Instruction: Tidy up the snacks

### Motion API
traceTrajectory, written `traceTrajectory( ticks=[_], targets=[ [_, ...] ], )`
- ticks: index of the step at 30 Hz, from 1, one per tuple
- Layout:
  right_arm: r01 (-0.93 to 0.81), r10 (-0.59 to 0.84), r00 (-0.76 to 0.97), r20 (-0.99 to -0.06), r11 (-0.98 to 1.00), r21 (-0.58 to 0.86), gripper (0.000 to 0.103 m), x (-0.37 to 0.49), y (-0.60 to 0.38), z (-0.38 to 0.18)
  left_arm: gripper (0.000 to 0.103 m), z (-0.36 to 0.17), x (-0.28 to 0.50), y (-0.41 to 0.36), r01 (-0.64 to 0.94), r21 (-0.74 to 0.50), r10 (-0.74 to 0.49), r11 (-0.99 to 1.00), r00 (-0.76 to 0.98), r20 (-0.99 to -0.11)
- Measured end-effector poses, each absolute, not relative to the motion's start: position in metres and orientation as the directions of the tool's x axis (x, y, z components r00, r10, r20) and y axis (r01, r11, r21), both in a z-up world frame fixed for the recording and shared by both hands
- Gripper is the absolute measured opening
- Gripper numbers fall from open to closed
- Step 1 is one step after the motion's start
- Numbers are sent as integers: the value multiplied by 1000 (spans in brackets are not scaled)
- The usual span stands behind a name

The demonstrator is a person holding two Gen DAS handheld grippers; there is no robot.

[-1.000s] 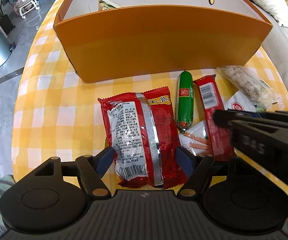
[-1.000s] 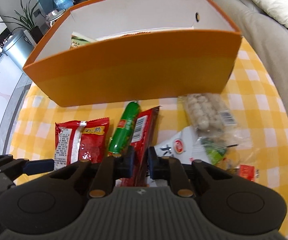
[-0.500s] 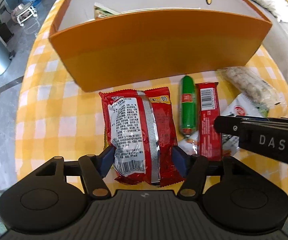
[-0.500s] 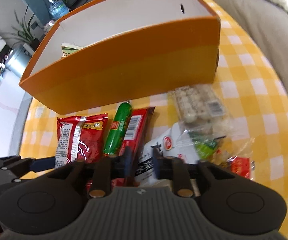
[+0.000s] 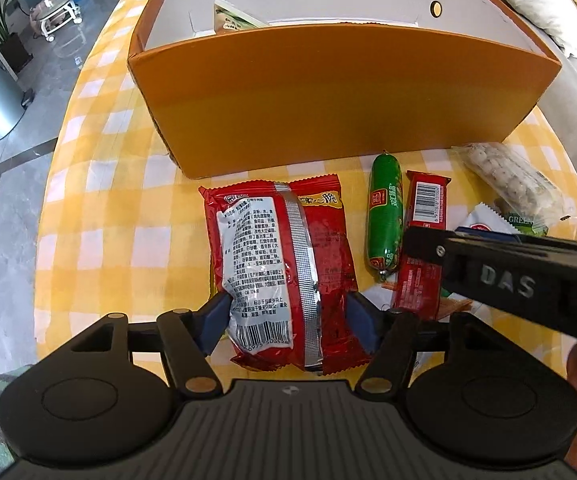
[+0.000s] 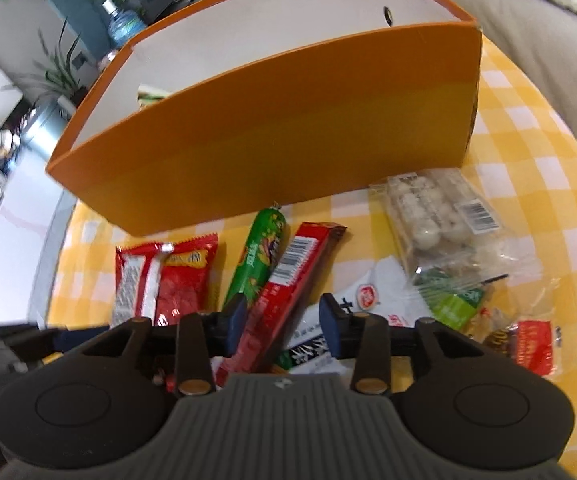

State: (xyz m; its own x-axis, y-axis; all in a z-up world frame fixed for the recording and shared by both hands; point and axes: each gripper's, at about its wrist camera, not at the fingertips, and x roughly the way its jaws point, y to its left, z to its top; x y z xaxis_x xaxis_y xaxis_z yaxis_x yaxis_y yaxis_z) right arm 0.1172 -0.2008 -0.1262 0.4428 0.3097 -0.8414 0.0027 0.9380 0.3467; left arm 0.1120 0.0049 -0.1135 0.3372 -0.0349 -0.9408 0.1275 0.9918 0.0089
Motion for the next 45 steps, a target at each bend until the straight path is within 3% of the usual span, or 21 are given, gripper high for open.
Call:
traceTrajectory(
  ticks=[9, 15, 24, 25, 31, 33, 36, 45],
  targets=[
    [-63, 208, 401, -892, 978, 200, 37, 139, -177, -128, 82, -116, 115, 4, 130, 8, -35, 991, 327, -944],
    [-57, 223, 380, -898, 974, 217, 37, 145, -183, -135, 89, -117, 117, 0, 129, 18, -25, 991, 320, -947],
    [-67, 211, 345, -915, 977, 200, 38, 155, -191, -135, 91, -122, 121, 2, 122, 18, -21, 992, 309, -951],
    [-75, 209, 344, -915, 978, 195, 32, 154, -187, -135, 91, -122, 121, 1, 124, 20, -19, 992, 307, -951],
    [-66, 214, 348, -913, 977, 204, 23, 151, -188, -137, 79, -122, 119, 0, 138, 15, -30, 990, 316, -948],
    [-57, 210, 356, -911, 977, 203, 22, 150, -193, -135, 69, -120, 117, 0, 140, 1, -45, 990, 325, -945],
    [-29, 227, 361, -905, 972, 232, 22, 146, -198, -132, 63, -119, 116, -1, 136, -7, -52, 991, 337, -940],
    [43, 285, 405, -869, 943, 330, 22, 138, -233, -113, 57, -103, 104, 1, 105, -30, -68, 994, 385, -920]
  ],
)
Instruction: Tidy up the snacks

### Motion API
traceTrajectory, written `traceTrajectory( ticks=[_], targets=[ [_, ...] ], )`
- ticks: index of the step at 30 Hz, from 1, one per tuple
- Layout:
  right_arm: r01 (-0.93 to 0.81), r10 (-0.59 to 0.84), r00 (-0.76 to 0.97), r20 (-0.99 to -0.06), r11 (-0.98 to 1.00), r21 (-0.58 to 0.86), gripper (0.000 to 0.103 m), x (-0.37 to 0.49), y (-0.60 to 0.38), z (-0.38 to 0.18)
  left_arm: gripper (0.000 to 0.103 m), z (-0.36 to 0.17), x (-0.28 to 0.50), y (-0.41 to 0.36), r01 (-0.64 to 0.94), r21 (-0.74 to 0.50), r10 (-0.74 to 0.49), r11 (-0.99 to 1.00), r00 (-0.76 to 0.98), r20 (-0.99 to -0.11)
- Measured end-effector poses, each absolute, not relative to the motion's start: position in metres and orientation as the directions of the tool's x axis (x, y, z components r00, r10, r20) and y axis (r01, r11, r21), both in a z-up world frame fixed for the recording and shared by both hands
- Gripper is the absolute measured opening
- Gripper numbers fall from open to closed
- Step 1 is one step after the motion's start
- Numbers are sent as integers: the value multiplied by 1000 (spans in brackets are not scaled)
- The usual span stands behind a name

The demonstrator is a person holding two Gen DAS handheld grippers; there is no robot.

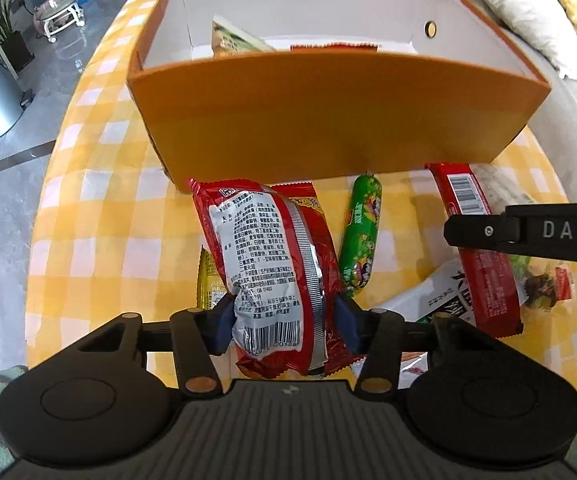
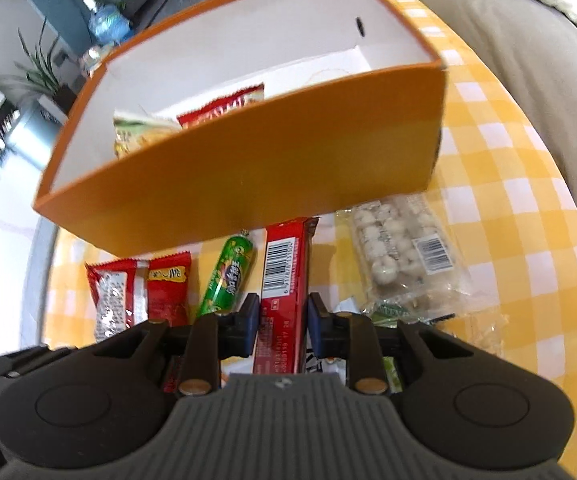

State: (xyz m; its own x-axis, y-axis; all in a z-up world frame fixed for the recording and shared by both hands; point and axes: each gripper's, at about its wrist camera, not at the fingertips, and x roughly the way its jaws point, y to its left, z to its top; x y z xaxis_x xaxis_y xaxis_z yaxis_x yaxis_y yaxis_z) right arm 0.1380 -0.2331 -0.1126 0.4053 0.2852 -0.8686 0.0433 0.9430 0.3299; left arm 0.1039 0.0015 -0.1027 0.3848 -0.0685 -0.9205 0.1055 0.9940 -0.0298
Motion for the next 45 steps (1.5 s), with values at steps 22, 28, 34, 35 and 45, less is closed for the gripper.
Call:
traceTrajectory(
  ticks=[22, 28, 34, 35, 45],
  targets=[
    [13, 410, 415, -813, 890, 456, 22, 107, -255, -90, 34, -67, 79, 7, 99, -165, -191, 981, 455, -870],
    [-13, 429, 326, -842, 893, 450, 22, 110, -238, -116, 31, -78, 85, 4, 93, -221, -240, 971, 399, -885],
    [-11, 464, 278, -841, 877, 480, 22, 117, -233, -137, 28, -87, 88, 8, 54, -258, -260, 965, 365, -894],
    [-10, 470, 275, -839, 874, 486, 22, 117, -232, -138, 31, -89, 90, 11, 33, -280, -273, 959, 354, -894],
    [-41, 463, 275, -842, 881, 471, 22, 120, -225, -136, 58, -94, 107, 12, -46, -324, -291, 945, 336, -896]
  ],
)
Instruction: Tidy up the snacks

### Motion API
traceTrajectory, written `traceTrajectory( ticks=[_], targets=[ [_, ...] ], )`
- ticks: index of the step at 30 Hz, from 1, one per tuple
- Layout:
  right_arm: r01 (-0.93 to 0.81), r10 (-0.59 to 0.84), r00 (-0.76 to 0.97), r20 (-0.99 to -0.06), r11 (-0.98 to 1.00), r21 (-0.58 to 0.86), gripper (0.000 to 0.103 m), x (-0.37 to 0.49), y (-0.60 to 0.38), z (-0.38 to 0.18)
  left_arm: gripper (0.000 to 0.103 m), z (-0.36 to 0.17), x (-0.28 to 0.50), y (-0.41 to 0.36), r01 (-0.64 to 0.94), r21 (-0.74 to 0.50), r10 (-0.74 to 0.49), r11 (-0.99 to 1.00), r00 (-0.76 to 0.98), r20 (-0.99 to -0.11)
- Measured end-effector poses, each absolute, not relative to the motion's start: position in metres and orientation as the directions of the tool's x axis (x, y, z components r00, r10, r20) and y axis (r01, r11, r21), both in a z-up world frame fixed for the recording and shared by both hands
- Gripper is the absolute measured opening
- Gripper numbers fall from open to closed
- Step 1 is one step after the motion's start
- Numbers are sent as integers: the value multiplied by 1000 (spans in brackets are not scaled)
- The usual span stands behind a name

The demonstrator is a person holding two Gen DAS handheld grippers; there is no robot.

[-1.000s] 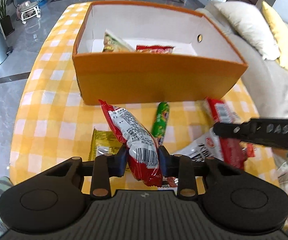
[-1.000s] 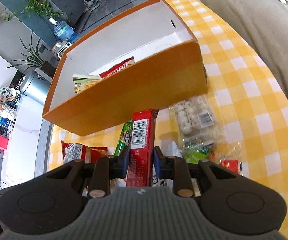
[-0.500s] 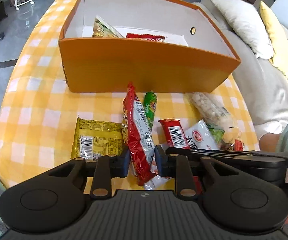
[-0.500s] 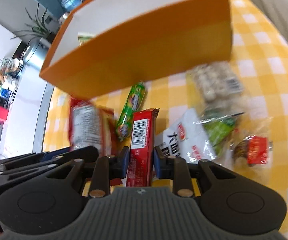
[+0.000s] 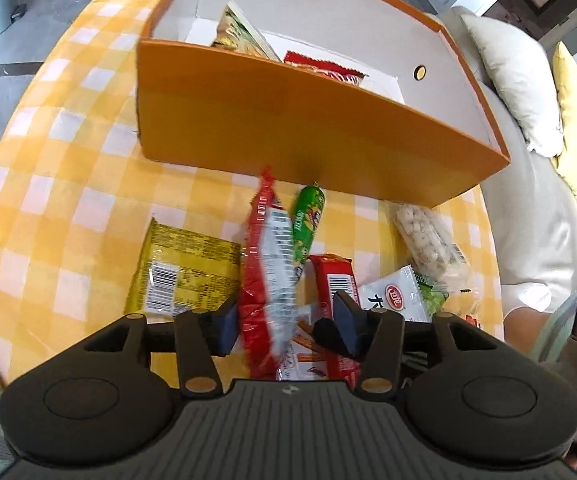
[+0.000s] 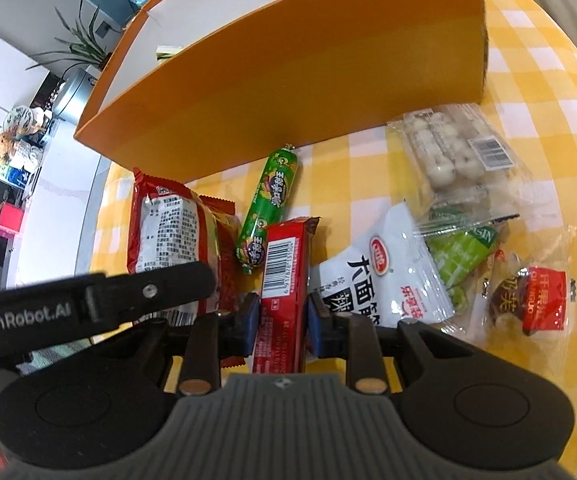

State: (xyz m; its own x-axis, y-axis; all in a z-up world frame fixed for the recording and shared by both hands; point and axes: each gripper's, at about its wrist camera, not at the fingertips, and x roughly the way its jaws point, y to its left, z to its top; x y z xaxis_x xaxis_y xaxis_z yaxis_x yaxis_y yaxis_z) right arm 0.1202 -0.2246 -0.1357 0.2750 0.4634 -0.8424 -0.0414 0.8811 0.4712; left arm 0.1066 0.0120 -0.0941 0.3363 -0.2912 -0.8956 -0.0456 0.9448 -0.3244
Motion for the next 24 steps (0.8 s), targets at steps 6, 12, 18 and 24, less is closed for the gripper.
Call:
traceTrajectory(
  ticks=[6, 12, 18, 24],
  targets=[
    [-57, 458, 269, -848, 886, 460, 22, 121, -221, -136, 35, -102, 110, 2, -46, -254, -226, 966, 326, -918],
    [-60, 450, 267, -852, 890, 451, 22, 122, -219, -135, 29, -105, 109, 7, -52, -235, -206, 971, 330, -921],
    [-44, 423, 278, -862, 902, 429, 22, 122, -220, -130, 28, -96, 103, 9, -47, -255, -221, 966, 369, -903],
    [-6, 411, 331, -849, 901, 434, 22, 120, -233, -116, 27, -81, 97, 13, -34, -268, -232, 963, 402, -886]
  ],
)
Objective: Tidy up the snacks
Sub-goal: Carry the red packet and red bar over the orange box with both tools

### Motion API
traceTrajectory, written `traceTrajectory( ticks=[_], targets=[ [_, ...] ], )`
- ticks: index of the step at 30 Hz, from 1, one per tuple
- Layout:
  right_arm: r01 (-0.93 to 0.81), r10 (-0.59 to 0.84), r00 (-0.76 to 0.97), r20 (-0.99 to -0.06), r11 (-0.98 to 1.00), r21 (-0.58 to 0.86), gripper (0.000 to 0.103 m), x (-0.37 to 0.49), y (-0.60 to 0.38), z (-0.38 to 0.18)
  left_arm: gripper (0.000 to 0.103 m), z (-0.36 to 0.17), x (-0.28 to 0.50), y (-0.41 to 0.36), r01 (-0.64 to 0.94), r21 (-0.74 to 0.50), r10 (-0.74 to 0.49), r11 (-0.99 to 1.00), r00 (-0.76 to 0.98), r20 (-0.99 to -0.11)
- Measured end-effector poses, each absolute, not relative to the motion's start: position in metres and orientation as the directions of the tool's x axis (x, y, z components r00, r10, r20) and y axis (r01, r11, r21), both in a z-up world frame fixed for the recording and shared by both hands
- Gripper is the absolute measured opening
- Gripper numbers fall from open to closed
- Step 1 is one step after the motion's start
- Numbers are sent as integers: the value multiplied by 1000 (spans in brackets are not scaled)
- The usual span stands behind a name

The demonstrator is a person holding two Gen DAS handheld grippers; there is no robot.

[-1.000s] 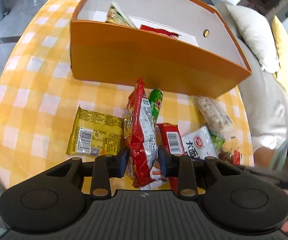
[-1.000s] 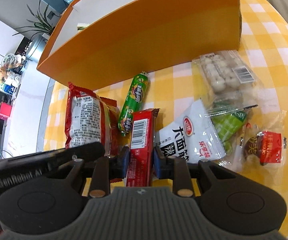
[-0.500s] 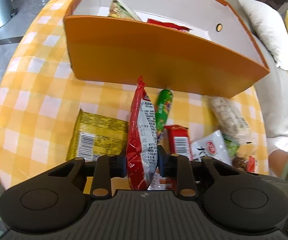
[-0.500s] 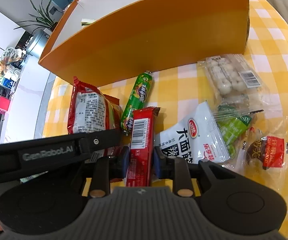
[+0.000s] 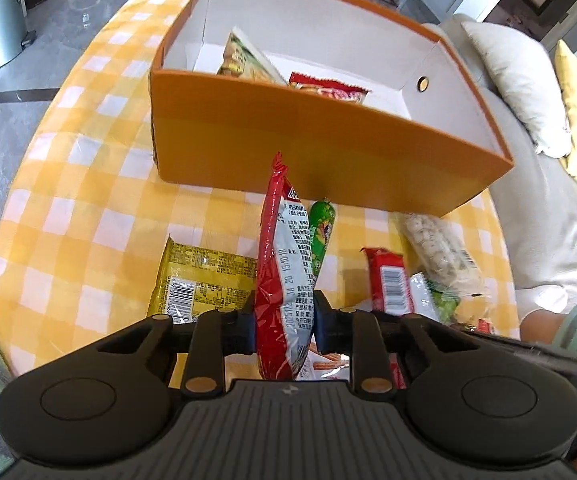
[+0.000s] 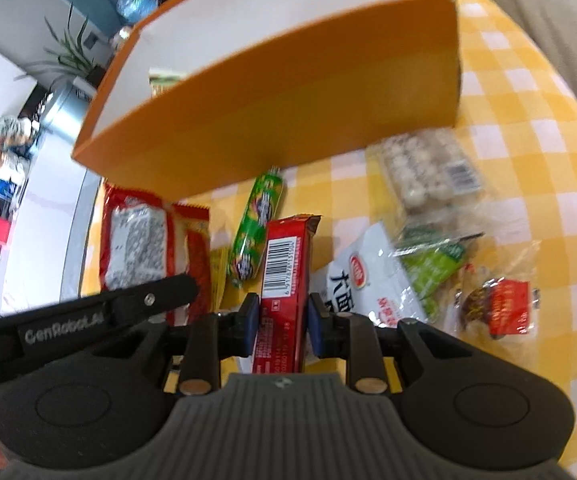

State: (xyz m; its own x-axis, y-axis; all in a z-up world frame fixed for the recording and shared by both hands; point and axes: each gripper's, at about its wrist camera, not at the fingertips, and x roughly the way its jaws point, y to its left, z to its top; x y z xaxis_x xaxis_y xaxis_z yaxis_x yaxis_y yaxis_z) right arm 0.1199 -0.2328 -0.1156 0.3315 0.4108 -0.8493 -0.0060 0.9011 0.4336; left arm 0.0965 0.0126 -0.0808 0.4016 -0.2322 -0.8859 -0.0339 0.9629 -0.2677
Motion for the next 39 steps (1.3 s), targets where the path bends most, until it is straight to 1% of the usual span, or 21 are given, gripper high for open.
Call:
traceTrajectory(
  ticks=[10, 16, 23, 27, 32, 36, 39],
  targets=[
    [-16, 374, 455, -808, 911, 413, 22, 109, -251, -75, 27, -41, 81, 12, 24, -295, -270, 955, 474, -838],
    [-39, 364, 525, -770, 913, 405, 22, 112, -260, -41, 27, -8, 82, 6, 77, -307, -299, 948, 538, -788],
    [-89, 372, 553, -745, 916, 391, 22, 134, -256, -2, 27, 23, 107, -1, 122, -281, -296, 952, 602, -742],
    [-125, 353, 584, -731, 929, 349, 22, 159, -250, 19, 27, 37, 128, -5, 135, -249, -277, 959, 633, -723],
    [-160, 319, 597, -736, 946, 281, 22, 198, -242, 32, 27, 41, 157, -7, 133, -219, -252, 967, 645, -722],
    [-176, 262, 613, -745, 965, 195, 22, 230, -235, 26, 27, 32, 181, -12, 123, -192, -226, 974, 630, -743],
    [-171, 233, 612, -756, 972, 161, 22, 251, -233, 16, 27, 21, 197, -16, 123, -172, -211, 977, 609, -765]
  ],
)
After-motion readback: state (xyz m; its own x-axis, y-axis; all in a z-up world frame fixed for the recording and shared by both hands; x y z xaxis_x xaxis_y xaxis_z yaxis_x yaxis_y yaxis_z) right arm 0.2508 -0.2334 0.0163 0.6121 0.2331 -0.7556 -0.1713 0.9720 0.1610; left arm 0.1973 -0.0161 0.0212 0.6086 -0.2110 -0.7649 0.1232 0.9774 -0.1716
